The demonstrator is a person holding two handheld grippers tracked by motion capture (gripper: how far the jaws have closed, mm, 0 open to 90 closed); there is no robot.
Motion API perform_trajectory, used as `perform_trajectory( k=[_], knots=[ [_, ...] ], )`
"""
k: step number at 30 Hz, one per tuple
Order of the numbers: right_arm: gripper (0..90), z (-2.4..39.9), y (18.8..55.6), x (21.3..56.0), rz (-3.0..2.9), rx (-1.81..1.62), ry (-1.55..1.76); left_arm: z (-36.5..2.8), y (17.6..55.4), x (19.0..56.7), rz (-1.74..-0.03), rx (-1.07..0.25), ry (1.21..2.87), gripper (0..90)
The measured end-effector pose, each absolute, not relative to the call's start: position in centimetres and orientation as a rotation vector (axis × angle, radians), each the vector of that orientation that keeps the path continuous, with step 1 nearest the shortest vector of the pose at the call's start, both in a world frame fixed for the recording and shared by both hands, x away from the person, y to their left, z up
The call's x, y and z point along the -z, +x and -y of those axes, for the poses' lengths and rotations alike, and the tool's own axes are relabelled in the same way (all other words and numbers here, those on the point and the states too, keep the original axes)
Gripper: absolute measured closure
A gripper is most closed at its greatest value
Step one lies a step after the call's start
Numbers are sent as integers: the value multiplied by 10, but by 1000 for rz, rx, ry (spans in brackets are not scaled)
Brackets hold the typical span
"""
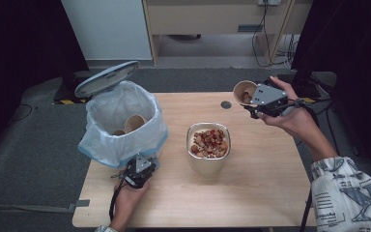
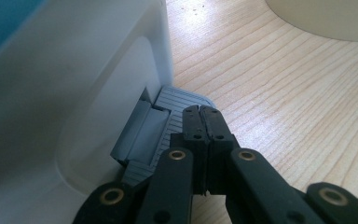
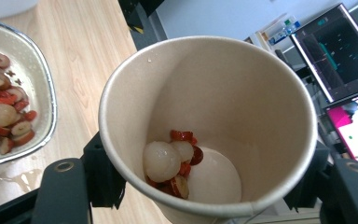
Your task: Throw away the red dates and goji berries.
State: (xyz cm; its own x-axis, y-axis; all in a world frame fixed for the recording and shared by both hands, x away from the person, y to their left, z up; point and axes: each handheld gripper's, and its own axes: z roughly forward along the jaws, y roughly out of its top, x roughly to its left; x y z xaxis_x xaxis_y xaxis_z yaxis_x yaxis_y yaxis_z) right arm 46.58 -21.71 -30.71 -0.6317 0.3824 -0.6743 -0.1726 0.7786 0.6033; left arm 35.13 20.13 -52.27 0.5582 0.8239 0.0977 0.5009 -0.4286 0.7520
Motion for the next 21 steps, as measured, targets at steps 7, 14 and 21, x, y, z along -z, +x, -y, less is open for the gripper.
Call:
perform_trajectory(
  k=[7,14,21],
  knots=[
    [306,228,470,307,-2122,-908,225,-201,351,523,-1059,-605,2108,886],
    [306,241,473,309,-2127,-967,290,-201,351,523,-1059,-605,2108,886],
    [305,246,474,309,-2140,-1014,309,-201,351,523,-1059,-605,2107,887]
  ],
)
